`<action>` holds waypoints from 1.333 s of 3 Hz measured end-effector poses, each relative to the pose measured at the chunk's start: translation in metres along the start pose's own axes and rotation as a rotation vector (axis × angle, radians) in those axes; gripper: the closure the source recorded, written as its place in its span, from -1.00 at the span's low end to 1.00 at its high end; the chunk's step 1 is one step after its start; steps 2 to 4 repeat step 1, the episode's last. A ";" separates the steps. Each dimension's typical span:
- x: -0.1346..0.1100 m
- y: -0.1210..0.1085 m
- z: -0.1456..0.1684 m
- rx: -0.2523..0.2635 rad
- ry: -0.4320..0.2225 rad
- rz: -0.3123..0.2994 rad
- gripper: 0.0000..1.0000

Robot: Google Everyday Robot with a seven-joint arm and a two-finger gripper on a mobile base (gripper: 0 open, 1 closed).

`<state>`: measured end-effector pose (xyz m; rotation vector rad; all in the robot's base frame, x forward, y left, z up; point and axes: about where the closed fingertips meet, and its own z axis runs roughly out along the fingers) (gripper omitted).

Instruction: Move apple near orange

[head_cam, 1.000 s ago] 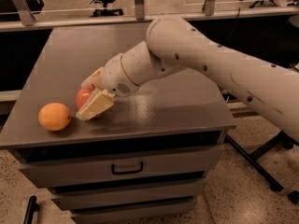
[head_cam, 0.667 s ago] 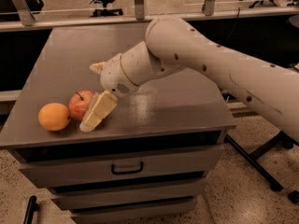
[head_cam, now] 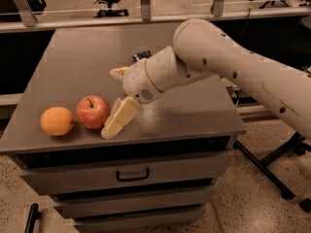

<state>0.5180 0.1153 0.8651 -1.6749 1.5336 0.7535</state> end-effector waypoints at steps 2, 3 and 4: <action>0.001 0.000 -0.002 0.003 0.001 0.002 -1.00; 0.001 0.000 -0.002 0.003 0.001 0.002 -1.00; 0.001 0.000 -0.002 0.003 0.001 0.002 -1.00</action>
Offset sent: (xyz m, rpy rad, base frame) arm 0.0000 0.0000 0.0000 0.0000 0.0000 0.0000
